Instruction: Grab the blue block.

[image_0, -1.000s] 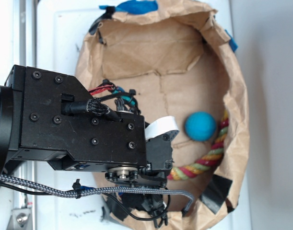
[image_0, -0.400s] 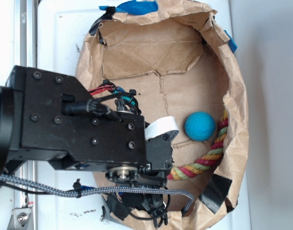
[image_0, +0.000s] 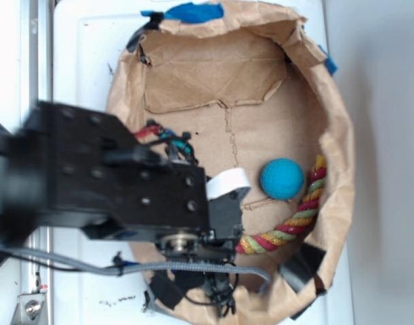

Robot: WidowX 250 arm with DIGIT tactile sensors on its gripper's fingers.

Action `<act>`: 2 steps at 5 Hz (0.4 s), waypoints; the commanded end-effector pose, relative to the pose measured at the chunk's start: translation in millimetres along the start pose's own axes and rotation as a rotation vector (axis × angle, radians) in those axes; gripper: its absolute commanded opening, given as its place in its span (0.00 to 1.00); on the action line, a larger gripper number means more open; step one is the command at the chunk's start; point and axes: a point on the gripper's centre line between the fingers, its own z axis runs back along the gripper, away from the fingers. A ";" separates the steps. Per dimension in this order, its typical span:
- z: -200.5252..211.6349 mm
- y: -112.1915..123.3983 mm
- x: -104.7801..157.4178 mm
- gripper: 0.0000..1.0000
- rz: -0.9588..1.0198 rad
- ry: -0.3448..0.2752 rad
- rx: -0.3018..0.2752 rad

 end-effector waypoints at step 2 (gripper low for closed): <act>-7.1 -6.4 -7.4 1.00 -0.123 0.044 -0.010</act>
